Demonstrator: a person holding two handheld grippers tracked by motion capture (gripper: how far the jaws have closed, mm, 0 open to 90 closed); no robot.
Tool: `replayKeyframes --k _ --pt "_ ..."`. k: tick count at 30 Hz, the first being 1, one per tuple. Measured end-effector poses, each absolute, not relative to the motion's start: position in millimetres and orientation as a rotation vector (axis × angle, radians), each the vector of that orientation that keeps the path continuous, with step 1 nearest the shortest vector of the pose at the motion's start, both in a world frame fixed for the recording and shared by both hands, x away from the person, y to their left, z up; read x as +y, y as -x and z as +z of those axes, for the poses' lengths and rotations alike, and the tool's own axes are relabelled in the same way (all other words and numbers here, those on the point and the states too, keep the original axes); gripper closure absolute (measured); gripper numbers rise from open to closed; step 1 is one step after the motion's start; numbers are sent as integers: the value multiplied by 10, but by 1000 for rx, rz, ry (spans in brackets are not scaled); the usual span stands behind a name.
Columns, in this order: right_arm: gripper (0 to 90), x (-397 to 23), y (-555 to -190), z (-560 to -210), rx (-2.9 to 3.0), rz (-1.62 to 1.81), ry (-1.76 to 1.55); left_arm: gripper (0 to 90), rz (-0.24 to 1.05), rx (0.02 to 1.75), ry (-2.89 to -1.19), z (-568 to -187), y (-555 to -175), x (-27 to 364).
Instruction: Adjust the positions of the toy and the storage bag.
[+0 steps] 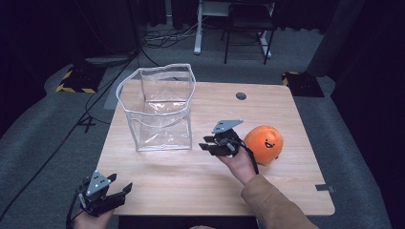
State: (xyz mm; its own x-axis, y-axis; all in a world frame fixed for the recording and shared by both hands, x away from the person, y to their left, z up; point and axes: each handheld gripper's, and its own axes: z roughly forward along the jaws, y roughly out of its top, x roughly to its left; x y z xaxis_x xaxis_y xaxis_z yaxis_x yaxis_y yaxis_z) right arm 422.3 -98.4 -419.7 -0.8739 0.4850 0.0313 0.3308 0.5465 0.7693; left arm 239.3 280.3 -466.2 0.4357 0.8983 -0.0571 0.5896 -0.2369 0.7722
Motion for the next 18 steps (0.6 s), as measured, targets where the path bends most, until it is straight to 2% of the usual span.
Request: replayKeyframes --k 10,12,14,15,18 --pt "669 -695 -4508 -4287 2618 1229 -711 329 475 1259 -1898 -4692 -2342 2894" --pt "721 -651 -4550 -4306 2625 1237 -716 328 485 1255 -1898 -4692 -2328 2895" --pt "841 -617 -4583 -4321 2640 1227 -723 328 492 1252 -1899 -4687 -2318 2895" --pt "868 -609 -4585 -4322 2631 1204 -724 328 496 1249 -1900 -4684 -2315 2897" --pt "876 -643 -4571 -4318 2627 1206 -727 328 500 1247 -1902 -4679 -2315 2899"
